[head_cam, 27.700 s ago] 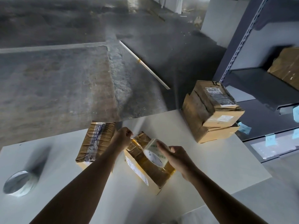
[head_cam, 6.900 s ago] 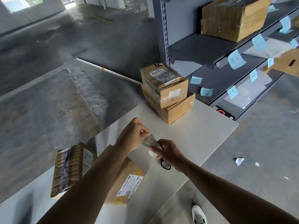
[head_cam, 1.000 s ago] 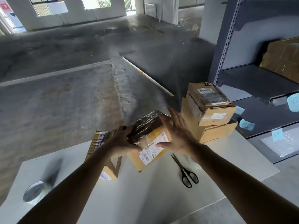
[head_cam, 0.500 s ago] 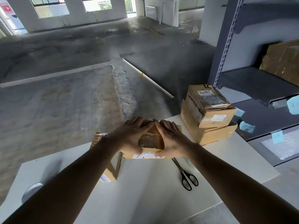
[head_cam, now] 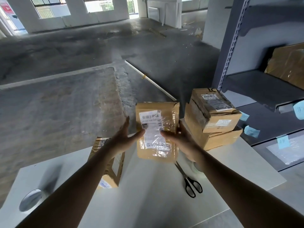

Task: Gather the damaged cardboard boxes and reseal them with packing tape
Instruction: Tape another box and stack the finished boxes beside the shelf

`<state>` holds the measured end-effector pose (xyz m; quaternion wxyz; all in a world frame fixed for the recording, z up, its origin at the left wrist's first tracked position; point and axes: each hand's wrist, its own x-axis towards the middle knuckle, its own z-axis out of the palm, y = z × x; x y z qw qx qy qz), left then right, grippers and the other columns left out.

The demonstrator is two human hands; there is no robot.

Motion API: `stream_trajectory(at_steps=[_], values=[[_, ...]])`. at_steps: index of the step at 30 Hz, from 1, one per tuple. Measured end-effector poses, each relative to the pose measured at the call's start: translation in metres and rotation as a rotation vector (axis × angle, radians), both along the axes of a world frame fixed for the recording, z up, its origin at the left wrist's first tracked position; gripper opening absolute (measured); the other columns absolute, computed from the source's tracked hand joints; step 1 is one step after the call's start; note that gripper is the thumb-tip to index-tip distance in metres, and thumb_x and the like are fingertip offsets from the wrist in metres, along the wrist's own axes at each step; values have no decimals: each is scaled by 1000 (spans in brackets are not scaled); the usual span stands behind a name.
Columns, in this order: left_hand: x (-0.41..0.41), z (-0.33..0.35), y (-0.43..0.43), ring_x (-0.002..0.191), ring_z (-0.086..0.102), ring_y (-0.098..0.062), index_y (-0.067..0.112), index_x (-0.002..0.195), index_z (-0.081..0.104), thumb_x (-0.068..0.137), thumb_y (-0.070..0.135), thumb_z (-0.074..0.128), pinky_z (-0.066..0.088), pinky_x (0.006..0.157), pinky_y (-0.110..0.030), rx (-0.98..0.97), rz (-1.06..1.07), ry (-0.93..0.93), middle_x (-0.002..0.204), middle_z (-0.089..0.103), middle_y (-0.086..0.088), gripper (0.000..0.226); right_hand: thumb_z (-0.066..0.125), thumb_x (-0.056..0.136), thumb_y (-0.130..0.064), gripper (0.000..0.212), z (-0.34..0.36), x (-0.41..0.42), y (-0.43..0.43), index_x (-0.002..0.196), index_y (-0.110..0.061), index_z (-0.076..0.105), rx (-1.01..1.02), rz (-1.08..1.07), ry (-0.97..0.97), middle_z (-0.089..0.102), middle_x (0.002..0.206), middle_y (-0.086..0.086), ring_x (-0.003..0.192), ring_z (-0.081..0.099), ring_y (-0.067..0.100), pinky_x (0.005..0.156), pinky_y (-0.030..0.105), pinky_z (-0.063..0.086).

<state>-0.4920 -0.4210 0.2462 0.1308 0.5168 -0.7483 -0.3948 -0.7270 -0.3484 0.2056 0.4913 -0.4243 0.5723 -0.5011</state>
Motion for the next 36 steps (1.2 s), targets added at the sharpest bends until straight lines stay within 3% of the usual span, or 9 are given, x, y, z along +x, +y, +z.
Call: stream_trajectory(at_steps=[2,4,5,9,12,16,28,33,36], values=[[-6,-2,6,127,52,-2,56,145,23,90,70,50,49,97,-35,90,-28,136,143,49,22,62,82,78,-28,69,8,3,6,137,-19,48,15,50,-135,71,120,3,100,72,12,73,23,58],[-13,2,16,102,60,14,51,135,40,98,53,45,51,74,-12,187,-47,269,123,61,25,36,74,79,-34,61,12,5,10,135,-24,52,34,98,-205,72,118,-1,99,71,9,73,23,54],[-15,6,22,95,63,15,49,130,44,98,50,45,52,70,-10,233,-40,324,117,65,24,32,72,77,-38,61,12,5,11,134,-26,53,53,108,-217,73,117,-3,103,70,11,78,27,53],[-14,4,30,97,68,4,50,128,48,95,50,46,55,89,-25,307,25,462,114,71,13,34,78,76,-47,59,5,5,13,129,-29,58,135,109,-250,74,115,-3,114,65,21,104,45,46],[-14,-1,32,111,67,-12,39,141,45,93,49,49,50,101,-44,369,29,505,124,69,7,49,73,80,-52,57,1,5,16,131,-31,58,143,111,-250,73,118,-4,117,63,20,109,50,41],[-19,-6,34,107,69,-14,35,138,50,96,43,49,54,91,-37,357,71,530,119,71,7,43,59,88,-53,51,1,6,19,135,-32,54,132,123,-242,71,120,-7,116,64,15,106,43,45],[-30,-38,20,107,69,-20,38,129,60,90,60,56,50,100,-51,449,232,563,113,74,5,44,44,95,-47,47,-2,5,24,137,-30,53,80,121,-229,70,123,-8,111,66,7,74,17,55],[-41,-64,5,117,64,-27,43,128,60,74,84,56,42,104,-60,551,255,527,125,69,5,68,45,102,-31,35,-20,-7,30,135,-23,54,113,127,-226,70,121,-13,112,65,2,76,10,51],[-53,-78,-6,119,62,-28,45,130,57,70,89,54,40,104,-63,592,270,517,127,67,6,74,58,94,-46,38,-34,-17,33,129,-34,55,143,122,-157,66,123,-23,113,60,-6,85,12,46]])
